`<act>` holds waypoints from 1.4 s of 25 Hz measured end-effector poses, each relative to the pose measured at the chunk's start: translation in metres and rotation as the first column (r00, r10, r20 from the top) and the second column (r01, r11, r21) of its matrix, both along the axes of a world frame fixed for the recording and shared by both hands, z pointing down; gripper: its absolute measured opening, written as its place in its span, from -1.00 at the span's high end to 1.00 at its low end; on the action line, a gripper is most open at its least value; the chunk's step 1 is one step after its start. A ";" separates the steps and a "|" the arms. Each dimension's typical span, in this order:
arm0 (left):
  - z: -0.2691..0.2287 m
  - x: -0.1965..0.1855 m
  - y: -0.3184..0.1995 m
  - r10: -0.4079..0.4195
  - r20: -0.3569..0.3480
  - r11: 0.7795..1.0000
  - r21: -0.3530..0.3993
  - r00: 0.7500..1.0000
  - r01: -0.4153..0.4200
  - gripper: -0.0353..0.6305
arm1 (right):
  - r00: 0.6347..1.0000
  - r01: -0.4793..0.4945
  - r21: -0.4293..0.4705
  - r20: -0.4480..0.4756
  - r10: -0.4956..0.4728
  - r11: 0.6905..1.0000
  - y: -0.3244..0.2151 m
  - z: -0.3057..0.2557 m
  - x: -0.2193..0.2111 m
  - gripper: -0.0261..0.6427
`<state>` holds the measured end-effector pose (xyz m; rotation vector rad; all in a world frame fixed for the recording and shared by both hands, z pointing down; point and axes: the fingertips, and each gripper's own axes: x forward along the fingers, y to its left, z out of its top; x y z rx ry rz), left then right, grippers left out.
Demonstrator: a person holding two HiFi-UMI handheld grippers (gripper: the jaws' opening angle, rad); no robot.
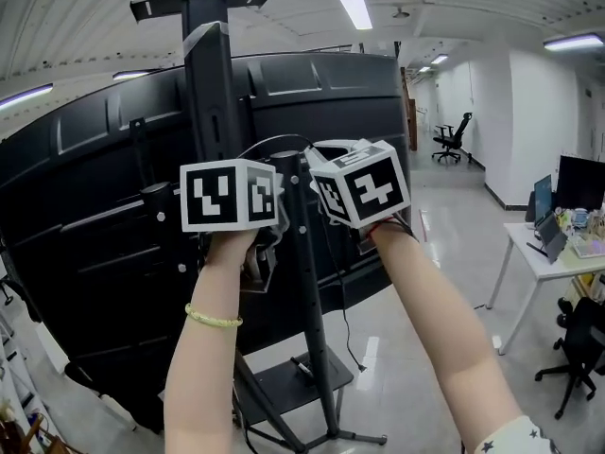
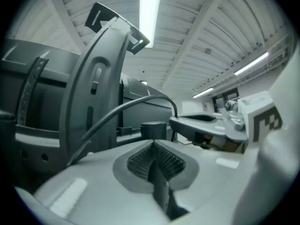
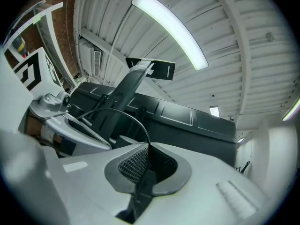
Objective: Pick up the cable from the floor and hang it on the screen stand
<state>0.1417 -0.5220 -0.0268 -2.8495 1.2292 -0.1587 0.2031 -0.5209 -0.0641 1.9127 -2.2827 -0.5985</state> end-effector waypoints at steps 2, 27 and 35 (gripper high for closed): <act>-0.004 0.001 -0.002 0.024 0.060 1.000 0.003 0.998 -0.024 0.87 | 1.000 0.009 -0.018 0.000 -0.009 1.000 -0.013 -0.007 0.001 0.90; 0.146 -0.025 0.008 -0.052 -0.080 0.995 -0.088 0.995 0.045 0.87 | 0.999 -0.006 -0.061 0.039 0.009 0.998 0.019 0.135 0.014 0.78; 0.276 -0.030 0.082 -0.113 -0.074 0.993 -0.053 0.991 0.109 0.87 | 0.976 0.043 -0.191 0.216 -0.001 0.981 0.099 0.300 -0.010 0.92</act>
